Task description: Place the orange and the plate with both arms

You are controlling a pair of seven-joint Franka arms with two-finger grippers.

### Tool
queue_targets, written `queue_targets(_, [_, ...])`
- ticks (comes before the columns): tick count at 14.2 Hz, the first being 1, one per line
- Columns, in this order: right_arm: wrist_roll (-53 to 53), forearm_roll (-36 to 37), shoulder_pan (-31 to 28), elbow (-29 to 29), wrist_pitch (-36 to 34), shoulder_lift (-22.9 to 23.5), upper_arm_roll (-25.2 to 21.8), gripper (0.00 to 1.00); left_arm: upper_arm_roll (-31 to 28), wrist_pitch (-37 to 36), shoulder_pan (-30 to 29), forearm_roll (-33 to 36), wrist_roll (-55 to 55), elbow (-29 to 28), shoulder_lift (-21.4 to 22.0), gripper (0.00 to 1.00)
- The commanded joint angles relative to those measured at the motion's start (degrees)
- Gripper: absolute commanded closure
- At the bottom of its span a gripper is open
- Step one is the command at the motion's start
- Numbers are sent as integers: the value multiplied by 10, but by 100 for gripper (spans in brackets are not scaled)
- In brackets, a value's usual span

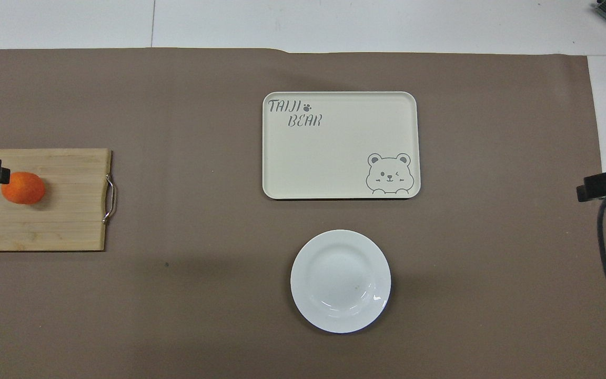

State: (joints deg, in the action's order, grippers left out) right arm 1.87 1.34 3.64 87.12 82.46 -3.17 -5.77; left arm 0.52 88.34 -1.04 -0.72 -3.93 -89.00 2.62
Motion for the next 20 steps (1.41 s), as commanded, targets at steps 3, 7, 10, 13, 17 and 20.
queue_targets(3, [-7, 8, -6, 8, -6, -10, 6, 0, -3, 16, -3, 4, -10, -7, 10, 0])
queue_targets(7, [-7, 8, -6, 8, -6, -10, 6, 0, -10, 60, -24, 4, -63, -33, 8, 0])
queue_targets(10, [-7, 8, -6, 8, -6, -10, 6, 0, -10, 84, -49, 2, -101, -44, -1, 0])
queue_targets(13, [-7, 8, -6, 8, -6, -10, 6, 0, -10, 144, -75, -1, -144, -92, -10, 0])
queue_targets(17, [-7, 8, -6, 8, -6, -10, 6, 0, -10, 197, -110, -2, -185, -113, -48, 0])
queue_targets(20, [-7, 8, -6, 8, -6, -10, 6, 0, -10, 246, -123, -8, -195, -113, -94, 0])
